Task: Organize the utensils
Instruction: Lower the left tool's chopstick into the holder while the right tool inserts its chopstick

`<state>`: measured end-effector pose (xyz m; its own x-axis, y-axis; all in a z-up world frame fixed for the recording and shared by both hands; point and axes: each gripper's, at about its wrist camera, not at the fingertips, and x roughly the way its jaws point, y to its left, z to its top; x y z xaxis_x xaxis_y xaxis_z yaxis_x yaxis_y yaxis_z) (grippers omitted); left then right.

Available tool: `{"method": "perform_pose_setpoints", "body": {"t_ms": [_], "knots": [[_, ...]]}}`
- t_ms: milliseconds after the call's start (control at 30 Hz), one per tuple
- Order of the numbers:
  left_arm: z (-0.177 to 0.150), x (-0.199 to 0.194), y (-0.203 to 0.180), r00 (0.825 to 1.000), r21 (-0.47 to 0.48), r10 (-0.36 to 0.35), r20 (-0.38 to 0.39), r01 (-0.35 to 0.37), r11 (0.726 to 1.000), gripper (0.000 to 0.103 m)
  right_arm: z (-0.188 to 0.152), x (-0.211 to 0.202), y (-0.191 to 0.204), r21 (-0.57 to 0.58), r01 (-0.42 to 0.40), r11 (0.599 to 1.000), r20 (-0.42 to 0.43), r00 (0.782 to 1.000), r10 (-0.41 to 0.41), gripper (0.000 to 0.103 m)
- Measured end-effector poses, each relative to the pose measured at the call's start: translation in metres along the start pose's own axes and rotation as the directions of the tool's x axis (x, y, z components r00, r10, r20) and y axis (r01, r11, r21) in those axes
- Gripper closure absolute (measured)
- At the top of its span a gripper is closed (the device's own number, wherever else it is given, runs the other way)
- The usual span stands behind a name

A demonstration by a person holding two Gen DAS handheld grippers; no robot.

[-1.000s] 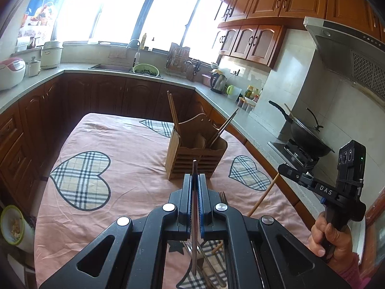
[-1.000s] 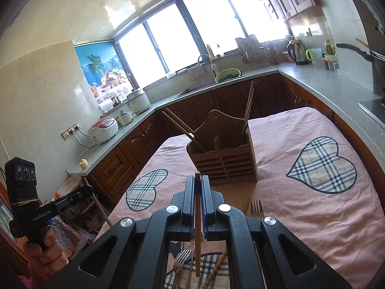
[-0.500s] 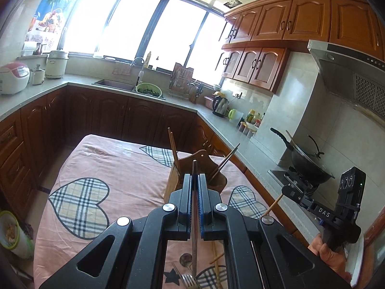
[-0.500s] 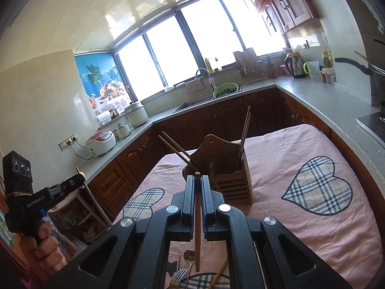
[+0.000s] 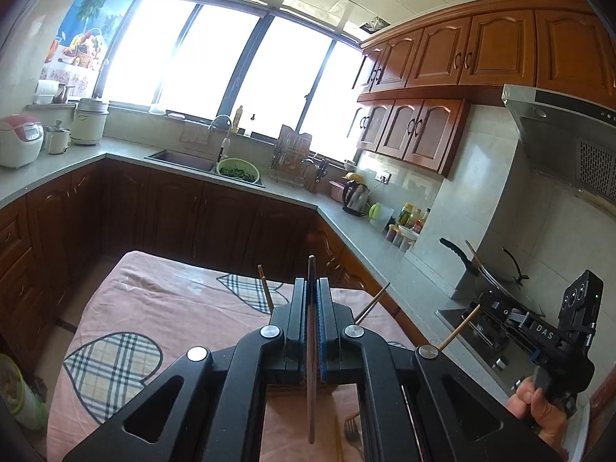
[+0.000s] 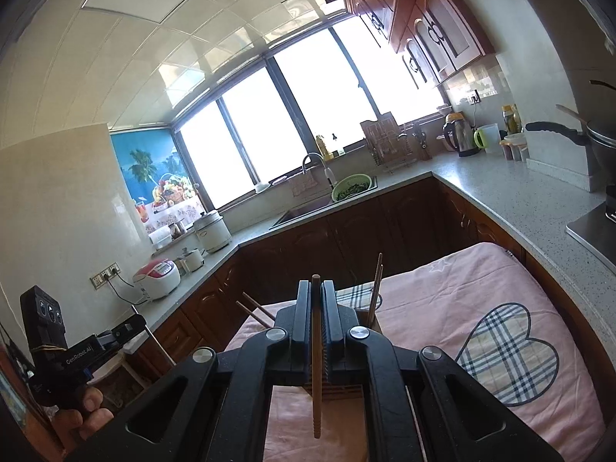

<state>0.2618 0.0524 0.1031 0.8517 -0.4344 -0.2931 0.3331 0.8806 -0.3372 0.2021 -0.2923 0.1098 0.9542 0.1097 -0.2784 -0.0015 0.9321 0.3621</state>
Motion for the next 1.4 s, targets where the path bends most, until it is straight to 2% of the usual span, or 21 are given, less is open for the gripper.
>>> {"method": "perform_pose_setpoints", "body": {"t_ms": [333,600,767,967,1200,1400], "knots": [[0.018,0.06,-0.002,0.994,0.007,0.01,0.109,-0.011,1.0,0.101,0.038,0.033,-0.017,0.006,0.031,0.999,0.067,0.997,-0.032,0.098],[-0.013,0.121,0.008,0.986,-0.031,0.068,0.155,-0.064,0.997,0.101,0.039,0.068,-0.035,0.01,0.073,0.997,0.098,0.992,-0.074,0.098],[-0.042,0.164,0.01,0.986,-0.047,0.11,0.122,-0.105,0.993,0.101,0.022,0.093,-0.046,0.022,0.091,0.996,0.07,0.993,-0.092,0.098],[-0.07,0.197,0.011,0.991,-0.078,0.113,0.071,-0.108,0.991,0.101,-0.005,0.116,-0.06,0.044,0.102,0.994,0.013,0.995,-0.102,0.098],[-0.075,0.222,0.007,0.992,-0.058,0.122,0.027,-0.121,0.991,0.101,-0.024,0.129,-0.062,0.051,0.089,0.995,-0.021,0.996,-0.088,0.098],[-0.062,0.226,0.005,0.992,-0.038,0.13,0.0,-0.13,0.991,0.1,-0.026,0.13,-0.06,0.048,0.089,0.995,-0.034,0.996,-0.088,0.098]]}}
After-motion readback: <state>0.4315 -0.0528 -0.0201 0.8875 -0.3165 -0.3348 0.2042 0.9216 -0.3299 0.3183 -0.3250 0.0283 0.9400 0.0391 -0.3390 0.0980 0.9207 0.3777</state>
